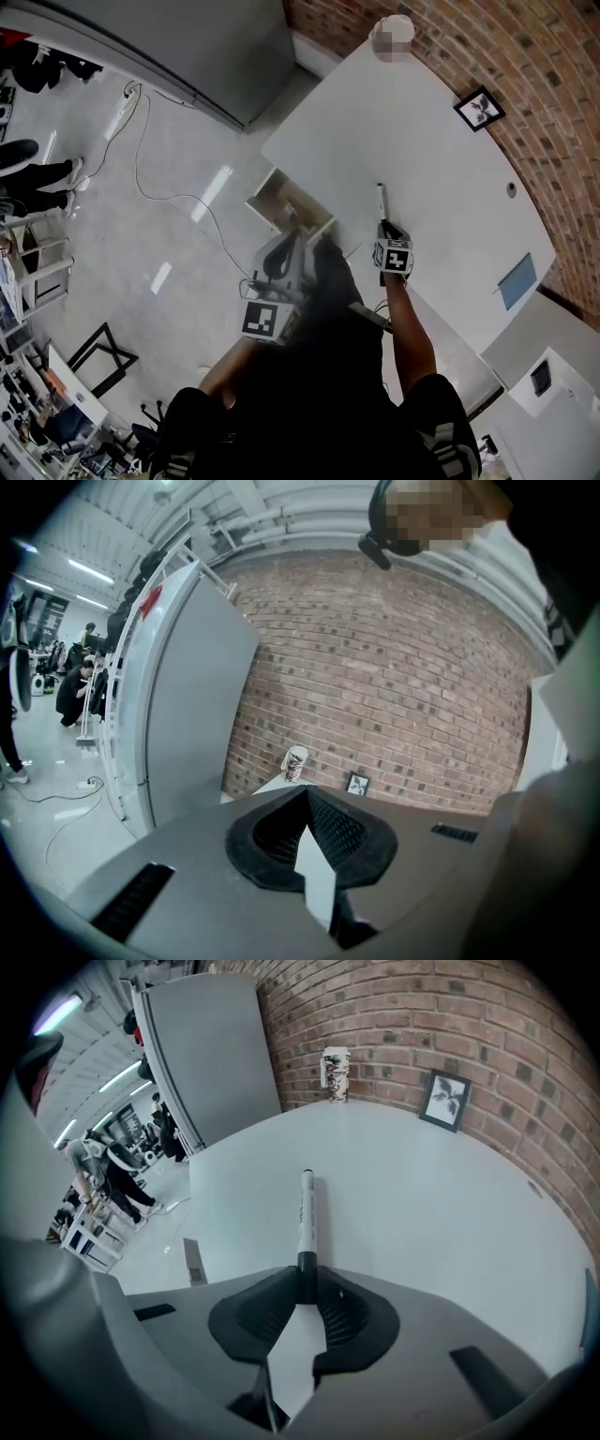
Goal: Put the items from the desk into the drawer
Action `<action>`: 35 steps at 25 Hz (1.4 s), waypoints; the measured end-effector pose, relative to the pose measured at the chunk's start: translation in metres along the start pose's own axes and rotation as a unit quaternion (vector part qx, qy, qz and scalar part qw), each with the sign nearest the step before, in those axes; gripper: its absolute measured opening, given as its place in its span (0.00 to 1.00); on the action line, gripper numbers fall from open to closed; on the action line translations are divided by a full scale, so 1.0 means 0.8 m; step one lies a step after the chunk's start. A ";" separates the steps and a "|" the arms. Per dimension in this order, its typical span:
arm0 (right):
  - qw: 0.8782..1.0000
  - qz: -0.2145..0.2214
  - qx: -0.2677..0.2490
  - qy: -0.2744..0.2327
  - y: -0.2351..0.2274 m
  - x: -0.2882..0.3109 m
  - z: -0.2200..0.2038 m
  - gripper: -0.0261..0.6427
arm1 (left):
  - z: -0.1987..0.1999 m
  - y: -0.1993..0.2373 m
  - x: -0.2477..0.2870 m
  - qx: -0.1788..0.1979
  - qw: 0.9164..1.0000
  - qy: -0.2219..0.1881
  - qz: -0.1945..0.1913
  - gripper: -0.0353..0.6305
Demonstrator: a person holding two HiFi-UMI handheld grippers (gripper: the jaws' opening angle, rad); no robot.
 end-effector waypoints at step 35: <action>0.950 0.177 -0.243 -0.090 0.261 -0.028 0.116 0.13 | 0.001 0.086 -0.234 -0.052 0.963 -0.172 0.202 0.05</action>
Point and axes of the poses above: the fingertips, and each gripper's own axes: x forward along the fingers, y to its left, z out of its top, the point moved 8 cm from there along -x, backward along the fingers, and after that the axes turned 12 degrees about -x, right-handed, at the moved point
